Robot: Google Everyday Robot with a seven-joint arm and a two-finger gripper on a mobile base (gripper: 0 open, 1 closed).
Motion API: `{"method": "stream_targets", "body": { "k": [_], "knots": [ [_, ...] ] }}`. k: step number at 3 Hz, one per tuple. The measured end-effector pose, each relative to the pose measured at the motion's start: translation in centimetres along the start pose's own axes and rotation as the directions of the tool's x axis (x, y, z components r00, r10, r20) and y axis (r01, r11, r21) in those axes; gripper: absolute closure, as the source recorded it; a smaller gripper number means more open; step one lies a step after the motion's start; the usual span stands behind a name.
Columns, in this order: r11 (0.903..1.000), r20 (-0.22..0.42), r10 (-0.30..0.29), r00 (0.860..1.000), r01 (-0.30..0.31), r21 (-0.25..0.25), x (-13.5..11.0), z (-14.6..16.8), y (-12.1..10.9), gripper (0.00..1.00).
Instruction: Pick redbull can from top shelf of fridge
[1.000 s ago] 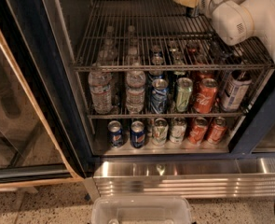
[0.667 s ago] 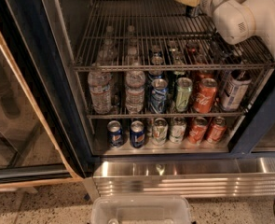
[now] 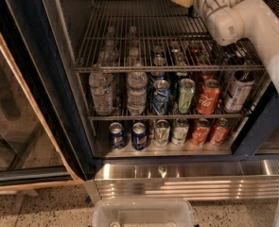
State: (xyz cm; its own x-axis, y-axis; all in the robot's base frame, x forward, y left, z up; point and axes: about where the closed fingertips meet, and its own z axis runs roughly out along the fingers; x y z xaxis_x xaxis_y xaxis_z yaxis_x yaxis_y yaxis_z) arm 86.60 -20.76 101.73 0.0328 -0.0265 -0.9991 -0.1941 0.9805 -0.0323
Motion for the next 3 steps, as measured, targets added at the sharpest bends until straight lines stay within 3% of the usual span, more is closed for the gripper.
{"method": "stream_targets", "body": {
  "k": [3],
  "knots": [
    [0.9997, 0.027, 0.000, 1.000, 0.001, -0.024, -0.2, 4.6, 2.2, 0.00]
  ]
}}
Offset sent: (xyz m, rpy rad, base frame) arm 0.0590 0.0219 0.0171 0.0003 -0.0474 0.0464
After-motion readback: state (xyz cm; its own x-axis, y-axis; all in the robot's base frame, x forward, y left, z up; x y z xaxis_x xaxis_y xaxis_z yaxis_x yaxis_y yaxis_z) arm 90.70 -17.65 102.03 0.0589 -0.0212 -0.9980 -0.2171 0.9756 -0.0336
